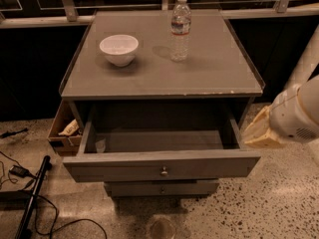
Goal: Close top drawer
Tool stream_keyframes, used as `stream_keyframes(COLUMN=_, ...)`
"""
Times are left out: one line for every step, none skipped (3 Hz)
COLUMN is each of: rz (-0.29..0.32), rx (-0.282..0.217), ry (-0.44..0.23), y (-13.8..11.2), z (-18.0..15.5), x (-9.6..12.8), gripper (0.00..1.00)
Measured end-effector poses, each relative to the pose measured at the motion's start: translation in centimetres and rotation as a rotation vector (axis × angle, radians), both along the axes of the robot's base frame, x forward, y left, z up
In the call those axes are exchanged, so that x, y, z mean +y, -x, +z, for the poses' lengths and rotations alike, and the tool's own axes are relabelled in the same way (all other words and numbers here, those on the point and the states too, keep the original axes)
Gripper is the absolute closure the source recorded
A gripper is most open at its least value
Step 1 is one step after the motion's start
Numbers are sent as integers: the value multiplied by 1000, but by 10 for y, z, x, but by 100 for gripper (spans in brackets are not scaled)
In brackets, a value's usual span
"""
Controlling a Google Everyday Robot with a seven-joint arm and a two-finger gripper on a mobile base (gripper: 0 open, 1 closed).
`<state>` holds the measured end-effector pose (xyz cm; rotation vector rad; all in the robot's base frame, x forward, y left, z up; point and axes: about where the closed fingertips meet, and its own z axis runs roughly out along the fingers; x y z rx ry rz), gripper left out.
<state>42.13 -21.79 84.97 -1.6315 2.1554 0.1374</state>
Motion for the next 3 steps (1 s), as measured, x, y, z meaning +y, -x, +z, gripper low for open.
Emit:
stream_keyframes(rz=17, rx=13, ry=-112, y=-14, z=-61, x=5, gripper=100)
stream_keyframes(rz=23, rx=65, ry=-189, y=-23, z=-113, x=11, gripper=100)
stream_keyframes(rz=23, rx=65, ry=-189, y=-23, z=-113, x=11, gripper=100)
